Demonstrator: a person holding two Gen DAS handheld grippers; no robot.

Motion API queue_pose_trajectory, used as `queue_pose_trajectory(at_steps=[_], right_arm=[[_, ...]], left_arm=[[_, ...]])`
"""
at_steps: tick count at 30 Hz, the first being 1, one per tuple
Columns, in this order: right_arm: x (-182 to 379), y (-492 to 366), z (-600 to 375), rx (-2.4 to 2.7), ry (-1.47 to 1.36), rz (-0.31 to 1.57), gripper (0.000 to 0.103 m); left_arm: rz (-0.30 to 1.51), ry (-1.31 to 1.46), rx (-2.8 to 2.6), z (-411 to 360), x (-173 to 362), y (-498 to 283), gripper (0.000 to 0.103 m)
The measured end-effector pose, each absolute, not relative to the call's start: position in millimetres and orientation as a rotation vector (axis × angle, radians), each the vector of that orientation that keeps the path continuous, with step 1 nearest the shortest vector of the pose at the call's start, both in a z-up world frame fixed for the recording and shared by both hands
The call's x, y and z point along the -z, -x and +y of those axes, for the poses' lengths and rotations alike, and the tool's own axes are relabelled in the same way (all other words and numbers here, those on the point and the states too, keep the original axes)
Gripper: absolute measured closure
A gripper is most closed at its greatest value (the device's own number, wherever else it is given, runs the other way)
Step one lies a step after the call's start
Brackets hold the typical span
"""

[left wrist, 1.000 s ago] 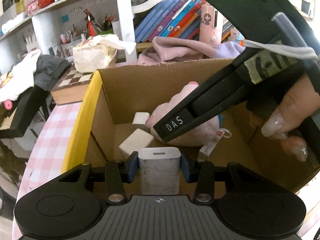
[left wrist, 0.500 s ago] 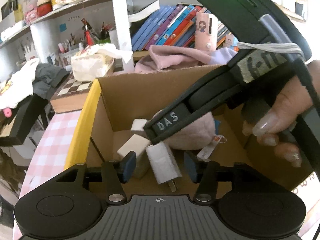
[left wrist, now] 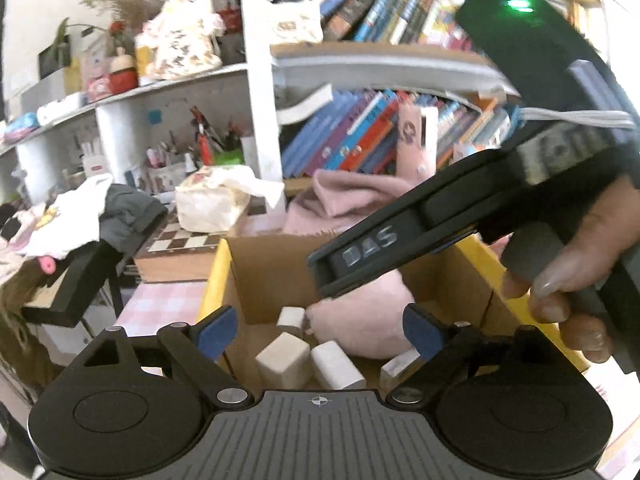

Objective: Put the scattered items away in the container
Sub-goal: 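Open both tools to release the charger and plush into the box, then move the left tool to the yellow tape roll while the right tool approaches the white bottle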

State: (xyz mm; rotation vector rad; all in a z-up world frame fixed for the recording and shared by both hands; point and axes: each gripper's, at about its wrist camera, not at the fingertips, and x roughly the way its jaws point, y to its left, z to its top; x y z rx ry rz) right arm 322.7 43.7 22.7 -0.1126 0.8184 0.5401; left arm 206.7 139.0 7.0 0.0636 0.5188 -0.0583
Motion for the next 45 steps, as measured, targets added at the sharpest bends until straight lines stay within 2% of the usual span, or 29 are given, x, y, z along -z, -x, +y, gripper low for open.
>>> queue_pose_trajectory(at_steps=[16, 24, 28, 32, 45], right_arm=[[-92, -259, -32, -0.532, 0.029, 0.604, 0.011], [-88, -209, -71, -0.458, 0.120, 0.556, 0.011], [-84, -179, -93, -0.418, 0.138, 0.486, 0.005], [-74, -153, -112, -0.355, 0.179, 0.424, 0.005], [-40, -102, -146, -0.231, 0.136, 0.461, 0.005]], left_arm=[[0.405, -0.080, 0.002, 135, -66, -148, 0.004], [0.414, -0.137, 0.024, 110, -70, -124, 0.002], [0.410, -0.124, 0.030, 97, -68, -110, 0.000], [0.423, -0.131, 0.044, 84, -61, -98, 0.000], [0.474, -0.148, 0.085, 55, -40, -78, 0.000]])
